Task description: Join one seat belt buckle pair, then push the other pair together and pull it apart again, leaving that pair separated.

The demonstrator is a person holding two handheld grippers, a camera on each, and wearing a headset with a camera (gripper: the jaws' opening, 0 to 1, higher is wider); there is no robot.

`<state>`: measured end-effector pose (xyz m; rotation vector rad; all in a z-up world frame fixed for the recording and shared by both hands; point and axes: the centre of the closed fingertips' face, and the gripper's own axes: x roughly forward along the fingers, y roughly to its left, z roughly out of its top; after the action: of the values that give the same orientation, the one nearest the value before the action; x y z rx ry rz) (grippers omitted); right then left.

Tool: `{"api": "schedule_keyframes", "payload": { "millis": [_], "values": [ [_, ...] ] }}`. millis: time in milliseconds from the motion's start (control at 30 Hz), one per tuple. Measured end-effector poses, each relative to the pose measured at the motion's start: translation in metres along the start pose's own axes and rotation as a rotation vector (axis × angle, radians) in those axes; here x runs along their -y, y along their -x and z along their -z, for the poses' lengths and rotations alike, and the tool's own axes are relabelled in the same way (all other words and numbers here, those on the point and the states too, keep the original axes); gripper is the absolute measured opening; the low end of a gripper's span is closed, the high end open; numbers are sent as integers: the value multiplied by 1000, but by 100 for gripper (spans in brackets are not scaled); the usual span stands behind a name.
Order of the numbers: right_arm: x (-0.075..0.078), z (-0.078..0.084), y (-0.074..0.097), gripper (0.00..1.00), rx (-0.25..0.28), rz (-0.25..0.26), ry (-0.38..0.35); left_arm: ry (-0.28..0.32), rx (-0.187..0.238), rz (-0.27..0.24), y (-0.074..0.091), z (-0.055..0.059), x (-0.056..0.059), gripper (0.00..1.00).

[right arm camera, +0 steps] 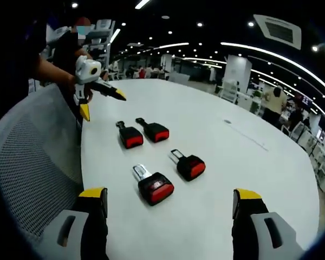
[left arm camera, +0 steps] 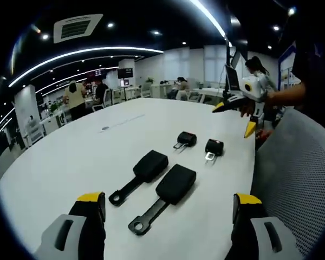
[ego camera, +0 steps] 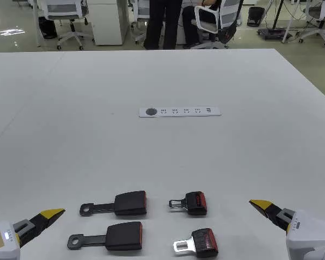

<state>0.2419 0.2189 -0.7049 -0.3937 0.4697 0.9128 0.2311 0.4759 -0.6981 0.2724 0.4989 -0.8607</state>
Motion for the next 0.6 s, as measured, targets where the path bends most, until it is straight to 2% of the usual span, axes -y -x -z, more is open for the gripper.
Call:
{"api": "schedule_keyframes", "payload": {
  "millis": [100,433,600],
  "values": [
    [-1,0,-1,97,-1,-5,3,2,-1,-1,0,3,-2,100],
    [0,-3,-1,97,-3,-11,10,0,1,-5,1,1,-4,100],
    [2,-2,0,97,-5,-5,7,4,1,-7,1,6,-6,100]
  ]
}}
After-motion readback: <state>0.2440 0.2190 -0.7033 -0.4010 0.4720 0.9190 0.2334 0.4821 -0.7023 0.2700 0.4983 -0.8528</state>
